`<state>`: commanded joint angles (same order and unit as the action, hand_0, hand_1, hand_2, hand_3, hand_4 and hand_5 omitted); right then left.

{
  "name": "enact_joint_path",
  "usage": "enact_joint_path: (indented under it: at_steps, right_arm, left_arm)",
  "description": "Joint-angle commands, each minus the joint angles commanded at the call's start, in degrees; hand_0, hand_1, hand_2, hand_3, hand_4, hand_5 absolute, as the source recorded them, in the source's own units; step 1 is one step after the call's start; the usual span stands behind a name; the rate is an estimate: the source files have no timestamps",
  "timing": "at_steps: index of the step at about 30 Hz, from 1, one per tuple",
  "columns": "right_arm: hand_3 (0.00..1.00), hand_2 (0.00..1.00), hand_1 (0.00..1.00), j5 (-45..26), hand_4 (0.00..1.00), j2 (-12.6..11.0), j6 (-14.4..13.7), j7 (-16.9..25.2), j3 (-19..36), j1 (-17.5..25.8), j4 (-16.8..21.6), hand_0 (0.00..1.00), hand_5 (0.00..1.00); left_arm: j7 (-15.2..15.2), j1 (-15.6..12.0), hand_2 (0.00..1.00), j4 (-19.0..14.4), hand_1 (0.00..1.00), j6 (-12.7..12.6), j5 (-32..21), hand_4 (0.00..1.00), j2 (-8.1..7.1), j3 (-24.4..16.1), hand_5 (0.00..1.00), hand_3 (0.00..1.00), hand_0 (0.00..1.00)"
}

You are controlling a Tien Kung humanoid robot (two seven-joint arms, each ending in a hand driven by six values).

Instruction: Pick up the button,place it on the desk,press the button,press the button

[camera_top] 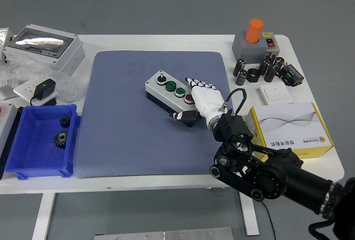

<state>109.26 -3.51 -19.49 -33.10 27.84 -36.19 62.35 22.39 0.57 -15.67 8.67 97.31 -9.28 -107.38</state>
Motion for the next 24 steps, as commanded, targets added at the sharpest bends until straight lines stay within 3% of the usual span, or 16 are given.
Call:
enact_joint_path:
  at_steps: [1,2,7,8,13,14,19,20,24]
  right_arm:
    - [0.998,0.991,0.893,-0.1,0.998,0.0,-0.2,0.0,-0.2,0.0,-0.2,0.866,0.539]
    - [0.998,0.869,0.789,-0.2,0.986,0.0,-0.3,0.0,-0.4,0.0,-0.3,0.743,0.478]
    - [0.998,0.869,0.789,0.2,0.986,0.2,-0.5,-0.5,-1.6,-0.1,-0.9,0.743,0.478]
    - [0.998,0.729,0.639,0.5,0.896,0.2,-0.3,-0.4,-1.6,-0.1,-1.2,0.553,0.343]
    - [0.998,0.729,0.639,2.1,0.896,0.4,0.5,0.6,-0.5,-0.2,-2.6,0.553,0.343]
    - [0.998,0.600,0.494,2.4,0.862,0.4,0.6,0.8,-0.2,-0.3,-2.7,0.327,0.320]
    - [0.998,0.600,0.494,4.3,0.862,0.5,1.5,1.7,1.3,-0.3,-3.1,0.327,0.320]
    - [0.699,0.491,0.420,4.6,0.628,0.5,1.7,1.9,1.5,-0.3,-3.1,0.244,0.213]
    - [0.699,0.491,0.420,5.2,0.628,0.5,2.2,2.4,1.7,-0.2,-3.1,0.244,0.213]
  left_arm:
    - [-0.1,0.0,0.707,0.0,0.701,0.0,0.1,0.434,-0.01,-0.1,0.838,0.830,0.715]
    - [-0.1,0.0,0.704,0.0,0.701,0.0,0.2,0.431,-0.02,-0.1,0.835,0.825,0.715]
    - [-0.8,0.1,0.704,0.1,0.701,-0.2,0.8,0.431,-0.11,-0.4,0.835,0.825,0.715]
    - [-1.0,0.1,0.704,0.1,0.701,-0.3,1.0,0.430,-0.13,-0.5,0.831,0.824,0.714]
    - [-2.5,0.2,0.704,0.3,0.701,-0.7,2.0,0.430,-0.17,-1.0,0.831,0.824,0.714]
    - [-2.6,0.2,0.704,0.3,0.700,-0.7,2.3,0.428,-0.16,-1.0,0.829,0.820,0.714]
    - [-3.0,0.2,0.704,0.2,0.700,-0.9,2.6,0.428,-0.10,-1.1,0.829,0.820,0.714]
    - [-3.1,0.1,0.698,0.2,0.697,-0.9,2.6,0.428,-0.10,-1.1,0.825,0.824,0.713]
    - [-3.4,0.1,0.698,0.3,0.697,-1.1,2.7,0.428,-0.11,-1.2,0.825,0.824,0.713]
